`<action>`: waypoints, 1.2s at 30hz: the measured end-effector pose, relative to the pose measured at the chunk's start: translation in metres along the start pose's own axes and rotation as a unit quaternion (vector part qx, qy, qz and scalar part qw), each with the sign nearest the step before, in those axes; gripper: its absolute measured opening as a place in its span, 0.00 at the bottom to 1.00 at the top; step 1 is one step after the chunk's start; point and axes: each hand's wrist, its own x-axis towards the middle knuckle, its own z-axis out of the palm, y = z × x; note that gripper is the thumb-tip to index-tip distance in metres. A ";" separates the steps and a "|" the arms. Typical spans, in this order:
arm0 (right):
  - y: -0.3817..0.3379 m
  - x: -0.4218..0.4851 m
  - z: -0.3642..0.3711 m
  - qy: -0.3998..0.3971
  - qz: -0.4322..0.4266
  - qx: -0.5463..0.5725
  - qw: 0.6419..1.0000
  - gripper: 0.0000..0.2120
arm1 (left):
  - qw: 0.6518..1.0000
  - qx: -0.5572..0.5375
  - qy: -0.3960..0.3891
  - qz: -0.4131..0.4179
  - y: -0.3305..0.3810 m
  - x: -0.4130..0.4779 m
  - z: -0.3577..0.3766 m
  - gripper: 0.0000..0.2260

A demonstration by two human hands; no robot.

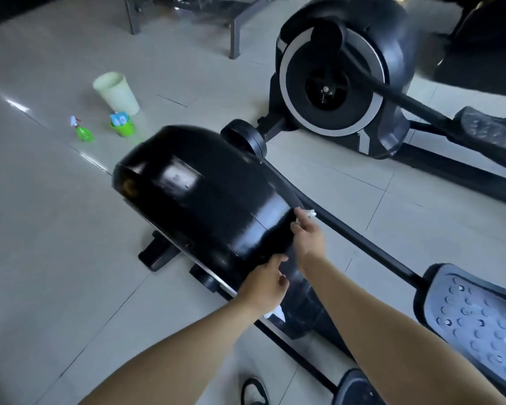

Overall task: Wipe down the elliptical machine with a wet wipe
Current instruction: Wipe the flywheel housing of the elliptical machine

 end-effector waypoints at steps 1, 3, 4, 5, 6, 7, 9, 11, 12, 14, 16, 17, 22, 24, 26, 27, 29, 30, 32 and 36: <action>-0.011 -0.008 0.009 -0.008 0.007 -0.020 1.000 0.20 | 1.000 -0.005 0.006 -0.004 0.001 -0.004 -0.015 0.20; -0.031 -0.021 0.027 -0.029 0.017 -0.047 0.998 0.16 | 0.999 -0.024 0.018 -0.017 0.001 -0.010 -0.045 0.17; -0.041 -0.030 0.035 -0.036 0.018 -0.055 0.998 0.16 | 0.999 -0.035 0.021 -0.024 0.000 -0.014 -0.059 0.15; -0.049 -0.038 0.043 -0.035 0.019 -0.057 0.998 0.16 | 0.998 -0.045 0.022 -0.032 0.000 -0.019 -0.073 0.14; -0.058 -0.047 0.050 -0.024 0.021 -0.053 0.998 0.16 | 0.998 -0.054 0.023 -0.040 0.000 -0.023 -0.087 0.13; -0.065 -0.055 0.054 -0.003 0.028 -0.049 0.998 0.15 | 0.997 -0.063 0.027 -0.045 0.002 -0.027 -0.102 0.13; -0.083 -0.076 0.056 0.043 0.055 -0.032 0.997 0.15 | 0.995 -0.082 0.036 -0.048 0.010 -0.033 -0.128 0.13; -0.100 -0.096 0.054 0.073 0.077 -0.029 0.994 0.15 | 0.994 -0.095 0.033 -0.045 0.025 -0.039 -0.150 0.14; -0.109 -0.106 0.052 0.083 0.081 -0.028 0.993 0.15 | 0.994 -0.102 0.024 -0.043 0.034 -0.042 -0.159 0.16; -0.124 -0.126 0.048 0.092 0.079 -0.004 0.993 0.13 | 0.993 -0.113 0.006 -0.031 0.054 -0.048 -0.176 0.18; -0.135 -0.147 0.041 0.099 0.076 0.023 0.992 0.10 | 0.994 -0.112 -0.016 -0.009 0.074 -0.054 -0.184 0.19; -0.138 -0.157 0.037 0.102 0.075 0.037 0.991 0.08 | 0.994 -0.108 -0.030 0.004 0.082 -0.057 -0.184 0.19; -0.147 -0.209 0.005 0.139 0.067 0.092 0.984 0.04 | 0.989 -0.085 -0.109 0.060 0.121 -0.069 -0.178 0.13; -0.146 -0.228 -0.010 0.142 0.067 0.094 0.983 0.04 | 0.983 -0.077 -0.137 0.096 0.140 -0.083 -0.177 0.14; -0.146 -0.250 -0.025 0.159 0.063 0.101 0.980 0.05 | 0.976 -0.060 -0.163 0.132 0.162 -0.099 -0.174 0.11; -0.144 -0.260 -0.032 0.168 0.058 0.105 0.978 0.06 | 0.974 -0.051 -0.171 0.142 0.171 -0.107 -0.170 0.07; -0.141 -0.280 -0.048 0.187 0.046 0.121 0.974 0.07 | 0.968 -0.040 -0.187 0.164 0.188 -0.124 -0.162 0.02; -0.139 -0.290 -0.056 0.200 0.041 0.125 0.971 0.07 | 0.963 -0.029 -0.197 0.182 0.194 -0.131 -0.156 0.06; -0.133 -0.311 -0.071 0.231 0.031 0.125 0.964 0.07 | 0.955 -0.005 -0.214 0.206 0.202 -0.147 -0.142 0.06; -0.118 -0.351 -0.087 0.275 0.028 0.123 0.953 0.05 | 0.940 0.032 -0.230 0.250 0.212 -0.179 -0.122 0.08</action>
